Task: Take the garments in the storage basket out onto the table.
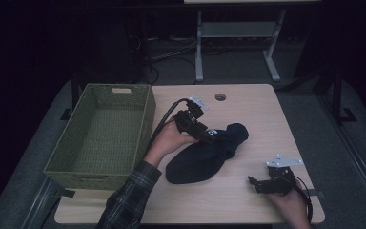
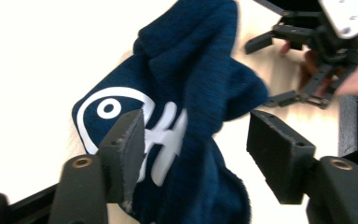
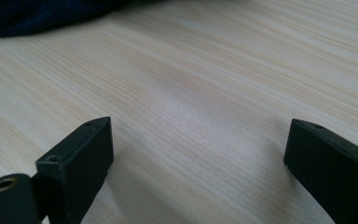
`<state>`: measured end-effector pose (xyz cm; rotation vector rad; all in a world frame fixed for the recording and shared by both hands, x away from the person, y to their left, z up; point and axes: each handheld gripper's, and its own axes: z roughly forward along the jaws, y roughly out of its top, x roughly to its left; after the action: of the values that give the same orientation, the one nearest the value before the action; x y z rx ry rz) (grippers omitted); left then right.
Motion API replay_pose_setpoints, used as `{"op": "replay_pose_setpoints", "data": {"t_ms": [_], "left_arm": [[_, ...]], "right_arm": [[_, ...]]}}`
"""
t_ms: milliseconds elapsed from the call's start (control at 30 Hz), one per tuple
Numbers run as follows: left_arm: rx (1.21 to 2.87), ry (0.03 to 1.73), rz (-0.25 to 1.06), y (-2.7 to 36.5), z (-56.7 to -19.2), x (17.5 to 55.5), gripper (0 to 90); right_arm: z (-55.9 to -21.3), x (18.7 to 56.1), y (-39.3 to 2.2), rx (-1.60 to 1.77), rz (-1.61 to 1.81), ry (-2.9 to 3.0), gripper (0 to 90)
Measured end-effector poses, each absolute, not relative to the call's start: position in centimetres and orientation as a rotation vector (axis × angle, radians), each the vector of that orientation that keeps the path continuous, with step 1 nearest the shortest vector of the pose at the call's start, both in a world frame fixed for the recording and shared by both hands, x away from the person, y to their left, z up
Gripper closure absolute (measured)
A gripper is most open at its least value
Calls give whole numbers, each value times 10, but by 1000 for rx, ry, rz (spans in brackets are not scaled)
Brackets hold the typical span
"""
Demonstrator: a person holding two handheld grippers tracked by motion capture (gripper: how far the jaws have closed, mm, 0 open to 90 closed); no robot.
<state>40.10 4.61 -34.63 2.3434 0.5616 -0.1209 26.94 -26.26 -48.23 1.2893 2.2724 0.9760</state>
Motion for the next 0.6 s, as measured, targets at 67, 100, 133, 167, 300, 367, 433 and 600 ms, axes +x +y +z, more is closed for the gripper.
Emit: {"op": "replay_pose_setpoints", "data": {"t_ms": [67,100,133,167,300,367,433,600], "left_arm": [[2340,550,-105,51,-342,393,437],[2337,547,-98,54,-340,389,467],[2332,543,-88,57,-339,385,509],[2329,539,-81,60,-337,380,542],[2329,510,-110,66,-339,363,730],[2334,495,-116,68,-344,354,805],[2341,496,-135,69,-352,347,890],[2361,511,-165,66,-379,336,900]], "right_arm": [[-482,269,-263,1290,977,2273,78],[-482,269,-263,1287,975,2275,78],[-482,269,-263,1287,975,2275,78],[-482,269,-263,1285,975,2274,78],[-482,270,-263,1279,975,2275,78],[-482,269,-263,1283,975,2274,78],[-482,269,-263,1284,975,2274,78],[-482,270,-263,1281,976,2275,78]]}}
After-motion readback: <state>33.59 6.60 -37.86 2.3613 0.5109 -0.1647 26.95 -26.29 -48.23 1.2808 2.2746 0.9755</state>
